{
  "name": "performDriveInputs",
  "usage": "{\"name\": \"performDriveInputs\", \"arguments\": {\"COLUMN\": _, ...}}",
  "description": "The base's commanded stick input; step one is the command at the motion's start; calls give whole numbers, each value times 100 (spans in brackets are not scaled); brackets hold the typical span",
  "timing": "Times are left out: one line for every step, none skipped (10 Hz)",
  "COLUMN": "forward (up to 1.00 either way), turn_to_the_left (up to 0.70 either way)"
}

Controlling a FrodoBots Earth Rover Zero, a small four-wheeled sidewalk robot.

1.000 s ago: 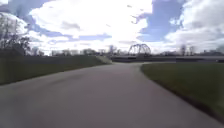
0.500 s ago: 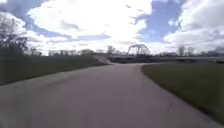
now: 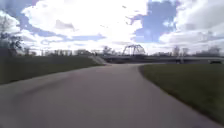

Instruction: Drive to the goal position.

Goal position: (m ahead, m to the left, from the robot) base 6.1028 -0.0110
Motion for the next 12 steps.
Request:
{"name": "performDriveInputs", "arguments": {"forward": 100, "turn_to_the_left": 0}}
{"name": "performDriveInputs", "arguments": {"forward": 100, "turn_to_the_left": -27}}
{"name": "performDriveInputs", "arguments": {"forward": 100, "turn_to_the_left": -4}}
{"name": "performDriveInputs", "arguments": {"forward": 100, "turn_to_the_left": -17}}
{"name": "performDriveInputs", "arguments": {"forward": 100, "turn_to_the_left": -27}}
{"name": "performDriveInputs", "arguments": {"forward": 100, "turn_to_the_left": -27}}
{"name": "performDriveInputs", "arguments": {"forward": 100, "turn_to_the_left": -27}}
{"name": "performDriveInputs", "arguments": {"forward": 100, "turn_to_the_left": -24}}
{"name": "performDriveInputs", "arguments": {"forward": 100, "turn_to_the_left": -3}}
{"name": "performDriveInputs", "arguments": {"forward": 100, "turn_to_the_left": -25}}
{"name": "performDriveInputs", "arguments": {"forward": 100, "turn_to_the_left": -12}}
{"name": "performDriveInputs", "arguments": {"forward": 100, "turn_to_the_left": -5}}
